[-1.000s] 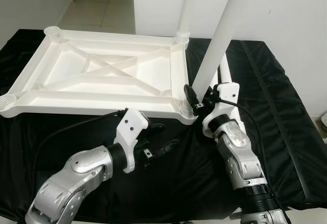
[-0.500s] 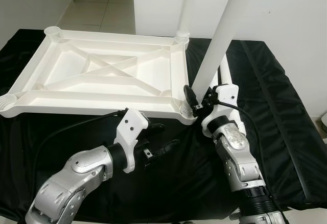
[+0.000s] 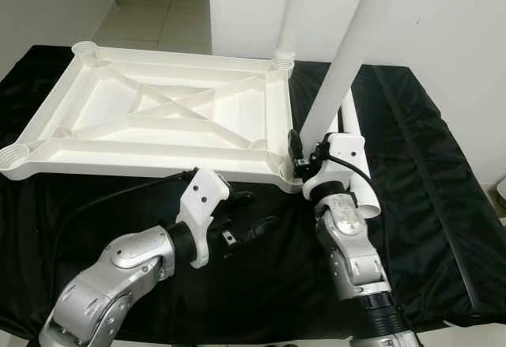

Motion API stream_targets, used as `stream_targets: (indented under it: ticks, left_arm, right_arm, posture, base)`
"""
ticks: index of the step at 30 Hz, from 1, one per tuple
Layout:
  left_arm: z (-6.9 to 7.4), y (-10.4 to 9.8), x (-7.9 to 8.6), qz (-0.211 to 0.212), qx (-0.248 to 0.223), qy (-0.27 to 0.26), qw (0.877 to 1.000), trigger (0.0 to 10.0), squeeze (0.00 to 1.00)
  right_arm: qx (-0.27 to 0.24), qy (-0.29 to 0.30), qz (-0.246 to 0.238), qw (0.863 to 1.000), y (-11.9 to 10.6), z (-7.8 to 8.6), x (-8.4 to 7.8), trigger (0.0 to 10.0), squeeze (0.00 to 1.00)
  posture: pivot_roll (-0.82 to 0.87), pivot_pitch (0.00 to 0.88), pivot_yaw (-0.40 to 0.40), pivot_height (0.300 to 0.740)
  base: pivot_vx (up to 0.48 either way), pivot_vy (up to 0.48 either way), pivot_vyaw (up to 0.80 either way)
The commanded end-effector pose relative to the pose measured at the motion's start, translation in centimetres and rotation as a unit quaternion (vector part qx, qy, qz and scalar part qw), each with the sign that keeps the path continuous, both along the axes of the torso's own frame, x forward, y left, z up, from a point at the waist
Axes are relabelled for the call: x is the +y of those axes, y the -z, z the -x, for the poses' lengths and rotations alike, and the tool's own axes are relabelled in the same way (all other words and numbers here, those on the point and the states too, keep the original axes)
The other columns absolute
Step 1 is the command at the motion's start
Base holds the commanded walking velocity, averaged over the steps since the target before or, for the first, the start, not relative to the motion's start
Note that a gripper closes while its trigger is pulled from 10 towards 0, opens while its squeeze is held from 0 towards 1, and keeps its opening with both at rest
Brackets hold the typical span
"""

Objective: Building children table

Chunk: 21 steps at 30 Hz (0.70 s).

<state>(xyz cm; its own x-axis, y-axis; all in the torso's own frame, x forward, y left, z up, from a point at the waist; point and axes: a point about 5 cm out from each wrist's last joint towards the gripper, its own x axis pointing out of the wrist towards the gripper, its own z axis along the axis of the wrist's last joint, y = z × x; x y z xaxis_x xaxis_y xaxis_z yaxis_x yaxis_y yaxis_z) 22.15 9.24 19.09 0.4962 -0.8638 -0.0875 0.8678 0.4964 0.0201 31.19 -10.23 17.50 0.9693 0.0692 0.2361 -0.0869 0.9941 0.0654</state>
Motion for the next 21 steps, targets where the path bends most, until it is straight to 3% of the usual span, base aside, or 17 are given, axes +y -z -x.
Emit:
stream_targets:
  ticks: [1, 11, 21]
  left_arm:
    - [0.3, 0.2, -0.1, -0.004, 0.004, 0.002, 1.0, 10.0, 0.0]
    - [0.3, 0.2, -0.1, -0.005, 0.005, 0.002, 1.0, 10.0, 0.0]
    - [0.4, 0.2, -0.2, -0.003, 0.007, 0.004, 1.0, 10.0, 0.0]
  right_arm:
    - [0.105, 0.059, 0.014, 0.993, 4.5, 0.2, -2.0, 10.0, 0.0]
    - [0.113, 0.062, 0.003, 0.992, 4.7, 0.4, -0.7, 10.0, 0.0]
    - [0.044, -0.002, 0.031, 0.999, 2.8, 0.9, 0.9, 10.0, 0.0]
  posture:
    - [0.0, 0.14, -0.02, 0.74]
    - [0.0, 0.133, -0.021, 0.74]
    - [0.0, 0.136, -0.024, 0.74]
  base:
    - [0.0, 0.0, 0.0]
    - [0.0, 0.0, 0.0]
    - [0.0, 0.0, 0.0]
